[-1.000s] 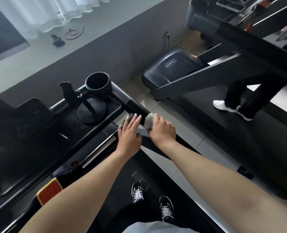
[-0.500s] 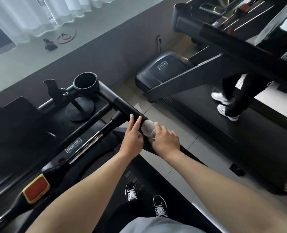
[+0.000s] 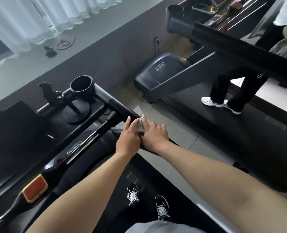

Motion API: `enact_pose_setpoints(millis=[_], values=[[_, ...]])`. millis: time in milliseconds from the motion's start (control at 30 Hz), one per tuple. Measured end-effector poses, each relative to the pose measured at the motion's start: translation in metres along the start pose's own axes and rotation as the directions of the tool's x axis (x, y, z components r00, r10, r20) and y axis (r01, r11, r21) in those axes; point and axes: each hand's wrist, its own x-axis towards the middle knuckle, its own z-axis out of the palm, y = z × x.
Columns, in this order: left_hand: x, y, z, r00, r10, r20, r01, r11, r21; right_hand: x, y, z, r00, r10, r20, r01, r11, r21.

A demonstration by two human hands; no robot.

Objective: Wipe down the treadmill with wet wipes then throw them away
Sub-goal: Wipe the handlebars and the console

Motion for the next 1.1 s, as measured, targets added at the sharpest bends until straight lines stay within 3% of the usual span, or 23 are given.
enact_pose_setpoints(millis=[133, 267, 400, 567, 767, 867, 1100], values=[[-0.003, 0.009, 0.011, 0.998, 0.017, -0.064, -0.014, 0.999, 0.048, -0.027, 0.022, 0.0, 1.0, 0.001, -0.01, 0.0, 0.999, 0.041], [-0.011, 0.015, 0.031, 0.969, 0.249, 0.0, -0.245, 0.955, 0.164, -0.066, 0.048, 0.004, 0.997, 0.082, -0.017, -0.081, 0.995, 0.053], [-0.012, 0.015, 0.04, 0.97, 0.242, 0.038, -0.244, 0.967, 0.068, -0.098, 0.059, 0.011, 0.985, 0.172, -0.026, -0.171, 0.985, 0.039], [-0.011, 0.007, 0.027, 0.952, 0.275, 0.131, -0.296, 0.937, 0.186, -0.093, 0.042, 0.009, 0.961, 0.276, 0.012, -0.276, 0.961, -0.002], [-0.013, 0.019, 0.032, 0.915, 0.37, 0.16, -0.4, 0.884, 0.241, -0.077, 0.024, -0.002, 0.955, 0.261, 0.143, -0.277, 0.955, 0.104], [-0.02, 0.019, 0.04, 0.88, 0.436, 0.189, -0.46, 0.881, 0.11, -0.096, 0.036, 0.001, 0.947, 0.313, 0.07, -0.319, 0.94, 0.122], [-0.021, 0.0, 0.038, 0.821, 0.518, 0.24, -0.563, 0.805, 0.187, -0.178, 0.076, 0.021, 0.86, 0.509, -0.038, -0.506, 0.86, 0.065]])
